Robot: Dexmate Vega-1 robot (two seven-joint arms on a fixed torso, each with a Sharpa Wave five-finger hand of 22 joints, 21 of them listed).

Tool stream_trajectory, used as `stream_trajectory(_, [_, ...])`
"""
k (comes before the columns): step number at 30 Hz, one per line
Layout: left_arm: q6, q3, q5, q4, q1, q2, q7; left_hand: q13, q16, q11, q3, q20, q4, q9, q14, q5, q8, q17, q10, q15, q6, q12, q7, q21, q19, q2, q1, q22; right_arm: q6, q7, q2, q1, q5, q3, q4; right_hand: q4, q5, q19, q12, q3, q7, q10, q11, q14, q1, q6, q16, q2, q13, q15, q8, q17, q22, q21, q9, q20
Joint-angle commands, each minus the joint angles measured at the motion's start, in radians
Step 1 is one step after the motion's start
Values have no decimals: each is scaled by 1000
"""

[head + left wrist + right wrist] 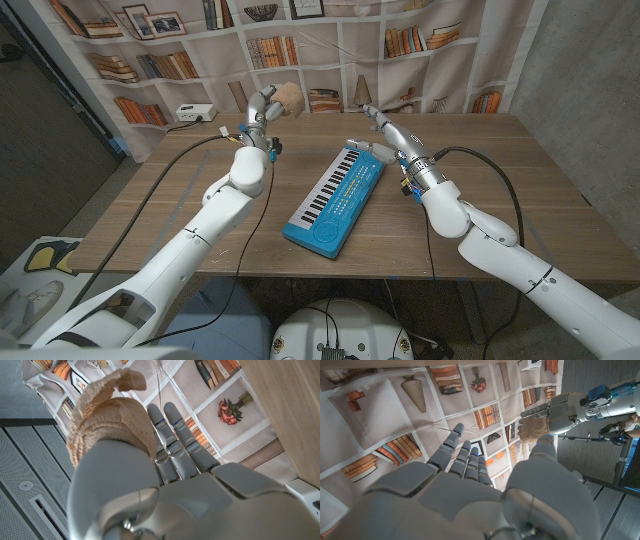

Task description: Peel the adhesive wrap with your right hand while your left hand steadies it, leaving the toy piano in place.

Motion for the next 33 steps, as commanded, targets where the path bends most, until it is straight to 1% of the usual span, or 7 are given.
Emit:
stream_trajectory(1, [-17, 5, 85, -22, -4, 16, 23, 6, -3, -15, 1, -1, -2, 0, 0, 5, 7, 2, 18, 2, 21, 0, -14, 11, -9, 6, 4, -1, -21, 3, -3, 2, -22, -18, -23, 7, 0, 20, 11, 2, 0, 26, -1, 27, 2, 18, 16, 5, 4, -48, 5, 10, 6, 7, 6, -3])
stream_trajectory(8, [-18, 10, 128, -23, -5, 20, 28, 7, -3, -14, 1, 0, -3, -2, 0, 5, 6, 3, 18, 1, 21, -2, -15, 17, -12, 5, 5, -4, -31, -39, 23, 1, -68, -40, -22, 8, 1, 30, 22, 5, -12, 63, -10, 52, 6, 58, 31, 9, 7, -63, 18, 22, 7, 4, 7, -1])
stream_trajectory(10, [-67, 11, 126, -3, -11, 27, 5, 7, -3, -14, 1, -1, -3, -2, 0, 5, 6, 3, 18, 1, 22, -2, -14, 18, -12, 4, 6, -4, -44, -42, 38, -3, -58, -41, -24, 2, 3, 0, 24, 10, -23, 76, -21, 7, 21, 72, 16, 8, 12, -49, 20, 28, 7, -12, 8, -4])
stream_trajectory(13, [-85, 9, 145, 2, -12, 29, 8, 7, -3, -15, 1, -1, -3, -3, -1, 5, 7, 3, 19, 1, 23, -2, -16, 19, -14, 4, 6, -5, -45, -11, 45, 0, -6, -36, -27, 2, 4, 0, 35, 16, -32, 108, -21, 11, 30, 99, 21, 14, 16, -58, 28, 35, 7, -15, 11, -6])
stream_trajectory(18, [-95, 1, 173, -8, -6, 37, 13, 5, -2, -15, 0, 0, -3, -5, 0, 5, 7, 5, 18, 2, 25, -6, -17, 24, -19, 3, 5, -7, -35, 33, 54, 3, 84, -28, -26, 10, 6, 62, 46, 19, -31, 142, -22, 73, 28, 130, 59, 22, 25, -63, 39, 56, 13, 7, 18, 1])
stream_trajectory(22, [-98, -2, 210, -21, 0, 46, 24, 7, -3, -15, 0, 0, -2, -6, -1, 5, 6, 5, 20, 2, 24, -5, -16, 27, -20, 3, 6, -9, -22, 75, 57, 8, 167, -20, -20, 19, 6, 69, 49, 14, -33, 153, -18, 84, 13, 140, 70, 23, 28, -63, 43, 68, 15, 9, 21, 13])
stream_trajectory(33, [-62, -9, 346, -87, 25, 76, 66, 7, -3, -15, 0, -1, -2, -9, -2, 4, 6, 6, 20, 2, 25, -7, -13, 34, -25, 4, 6, -11, 18, 162, 63, 8, 396, 5, 10, 44, 11, 86, 72, 1, -32, 216, -24, 104, -32, 184, 98, 27, 39, -71, 59, 102, 19, 14, 26, 16])
